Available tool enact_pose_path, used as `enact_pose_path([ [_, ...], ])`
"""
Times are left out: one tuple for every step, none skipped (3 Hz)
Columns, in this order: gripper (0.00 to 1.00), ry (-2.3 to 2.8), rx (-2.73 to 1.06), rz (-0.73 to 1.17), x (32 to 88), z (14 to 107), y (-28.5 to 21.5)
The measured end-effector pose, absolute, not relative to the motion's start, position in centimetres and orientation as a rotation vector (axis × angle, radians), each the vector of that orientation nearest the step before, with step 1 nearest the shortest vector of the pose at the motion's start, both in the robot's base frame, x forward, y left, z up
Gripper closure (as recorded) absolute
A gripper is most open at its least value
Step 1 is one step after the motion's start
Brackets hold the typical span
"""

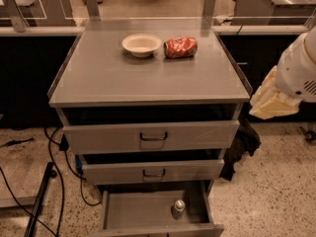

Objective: Pick redbull can from bottom drawer and place on counter

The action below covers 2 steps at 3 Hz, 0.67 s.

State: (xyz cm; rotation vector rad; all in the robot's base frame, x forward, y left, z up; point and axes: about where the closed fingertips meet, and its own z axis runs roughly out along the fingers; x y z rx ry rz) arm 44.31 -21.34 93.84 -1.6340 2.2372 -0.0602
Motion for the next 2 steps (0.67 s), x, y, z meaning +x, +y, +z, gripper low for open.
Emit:
enact_pose_path([
  [0.92,2.250,-1.546,0.008,44.5,88.4,-20.4],
  [1.00,2.259,-1.472,0.078,44.8,82.2,-19.6],
])
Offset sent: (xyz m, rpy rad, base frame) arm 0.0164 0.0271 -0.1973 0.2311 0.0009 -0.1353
